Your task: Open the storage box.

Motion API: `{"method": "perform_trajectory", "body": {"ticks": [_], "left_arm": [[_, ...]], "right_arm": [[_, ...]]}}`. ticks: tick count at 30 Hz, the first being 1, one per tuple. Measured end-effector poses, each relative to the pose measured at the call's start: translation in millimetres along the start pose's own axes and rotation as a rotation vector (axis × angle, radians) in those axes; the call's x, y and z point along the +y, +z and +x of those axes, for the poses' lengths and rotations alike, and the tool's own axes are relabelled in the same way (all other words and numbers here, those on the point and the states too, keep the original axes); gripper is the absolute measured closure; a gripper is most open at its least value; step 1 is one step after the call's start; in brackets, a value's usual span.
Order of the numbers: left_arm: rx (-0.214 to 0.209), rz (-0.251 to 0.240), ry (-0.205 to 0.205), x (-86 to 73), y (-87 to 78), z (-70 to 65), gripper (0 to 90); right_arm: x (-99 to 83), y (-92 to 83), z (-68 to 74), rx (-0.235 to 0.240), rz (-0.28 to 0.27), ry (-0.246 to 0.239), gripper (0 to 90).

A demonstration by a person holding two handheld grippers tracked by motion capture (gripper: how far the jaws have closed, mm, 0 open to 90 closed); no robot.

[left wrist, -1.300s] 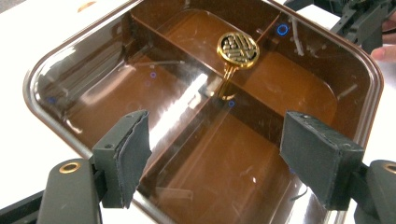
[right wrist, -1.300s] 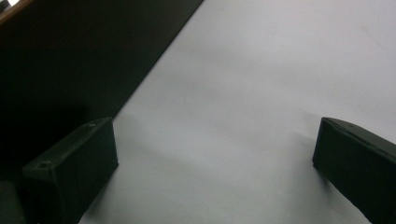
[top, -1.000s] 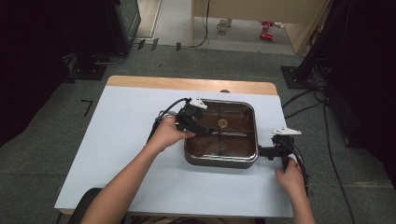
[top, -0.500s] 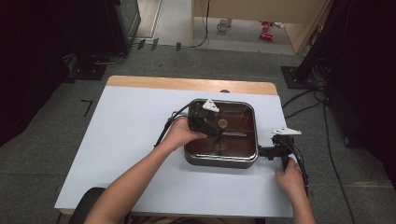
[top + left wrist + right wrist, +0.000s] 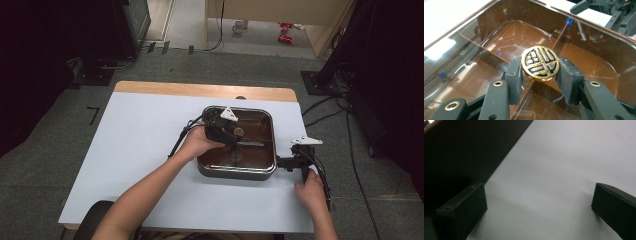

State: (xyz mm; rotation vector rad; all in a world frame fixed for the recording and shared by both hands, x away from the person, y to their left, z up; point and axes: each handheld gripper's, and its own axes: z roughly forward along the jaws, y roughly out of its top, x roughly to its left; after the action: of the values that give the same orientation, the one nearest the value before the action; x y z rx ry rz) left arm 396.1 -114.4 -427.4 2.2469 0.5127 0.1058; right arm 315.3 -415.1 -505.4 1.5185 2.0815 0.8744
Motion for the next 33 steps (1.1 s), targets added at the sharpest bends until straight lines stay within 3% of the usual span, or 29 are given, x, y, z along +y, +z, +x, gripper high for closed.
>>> {"method": "perform_trajectory", "body": {"ticks": [4, 15, 27, 33], "left_arm": [[-0.005, 0.004, -0.023, 0.6, -1.1, 0.3, 58.7], [-0.002, 0.005, -0.027, 4.3, -6.9, -1.5, 59.2], [-0.038, -0.082, -0.038, 20.3, -41.5, -7.5, 59.2], [-0.038, -0.085, -0.040, 22.0, -56.7, -9.4, 59.2]], "right_arm": [[0.0, 0.0, 0.0, 0.000, 0.000, 0.001, 0.0], [0.0, 0.0, 0.0, 0.000, 0.000, 0.001, 0.0], [0.0, 0.0, 0.0, 0.000, 0.000, 0.000, 0.0], [0.0, 0.0, -0.1, 0.000, 0.000, 0.000, 0.0]]}}
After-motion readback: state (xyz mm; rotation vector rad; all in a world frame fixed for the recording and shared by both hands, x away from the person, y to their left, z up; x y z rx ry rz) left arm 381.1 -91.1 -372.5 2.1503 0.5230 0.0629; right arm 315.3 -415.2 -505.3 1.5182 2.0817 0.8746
